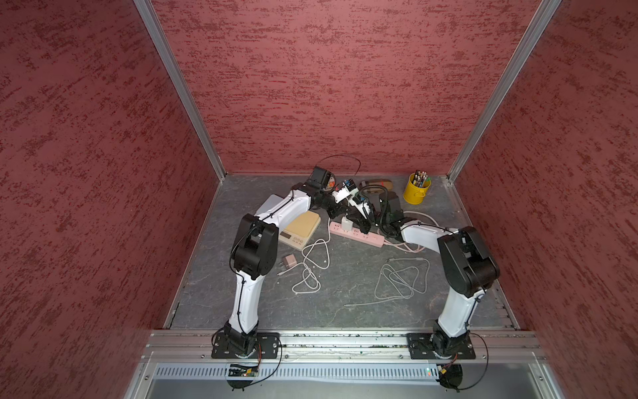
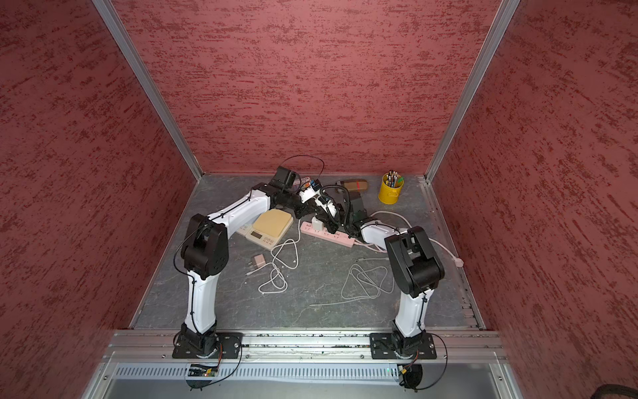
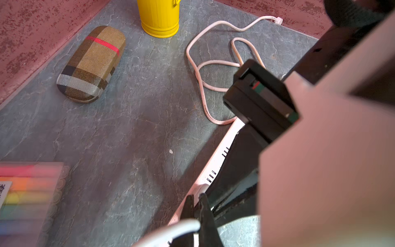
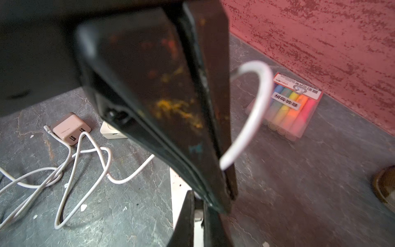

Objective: Charge the electronic scale
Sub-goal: Insert the charging cable into the plug.

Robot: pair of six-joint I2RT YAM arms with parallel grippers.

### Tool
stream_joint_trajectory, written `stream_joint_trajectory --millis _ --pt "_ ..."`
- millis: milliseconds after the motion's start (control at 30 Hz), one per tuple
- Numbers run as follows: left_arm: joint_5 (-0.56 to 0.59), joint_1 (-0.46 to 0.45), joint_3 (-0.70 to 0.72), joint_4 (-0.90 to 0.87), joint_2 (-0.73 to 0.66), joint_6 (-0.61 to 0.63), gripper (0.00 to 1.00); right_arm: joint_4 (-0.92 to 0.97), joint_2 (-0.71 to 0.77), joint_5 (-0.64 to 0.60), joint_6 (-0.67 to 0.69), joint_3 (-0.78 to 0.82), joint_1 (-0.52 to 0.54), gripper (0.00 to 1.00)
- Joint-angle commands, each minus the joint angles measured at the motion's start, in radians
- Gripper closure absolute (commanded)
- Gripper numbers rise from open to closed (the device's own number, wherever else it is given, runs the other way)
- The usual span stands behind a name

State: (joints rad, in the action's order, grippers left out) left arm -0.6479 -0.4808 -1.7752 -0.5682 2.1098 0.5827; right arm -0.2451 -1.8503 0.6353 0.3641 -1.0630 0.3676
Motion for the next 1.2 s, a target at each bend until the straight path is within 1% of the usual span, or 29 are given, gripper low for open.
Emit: stream_joint_trajectory --millis 0,500,633,900,1167 --pt "-0.106 -0.079 0.013 -0.033 0.020 -0.033 1.00 0.039 -0.019 -0.013 0.009 0.044 0.013 1.00" --pt "-0.159 -0.079 0.137 0.104 0.018 -0.185 1.00 0.027 -0.008 -0.056 -0.073 0.085 0.014 1.00" --pt "-0.144 -0.076 0.177 0.121 0.004 -0.202 1.00 0.037 -0.016 -0.081 -0.079 0.086 0.028 1.00" --pt "-0.110 -0.071 0.292 0.181 -0.032 -0.240 1.00 0.047 -0.020 -0.180 -0.092 0.085 0.065 1.00" --pt "-0.113 -0.068 0.345 0.223 -0.036 -0.275 1.00 0.065 -0.028 -0.219 -0.111 0.080 0.081 1.00"
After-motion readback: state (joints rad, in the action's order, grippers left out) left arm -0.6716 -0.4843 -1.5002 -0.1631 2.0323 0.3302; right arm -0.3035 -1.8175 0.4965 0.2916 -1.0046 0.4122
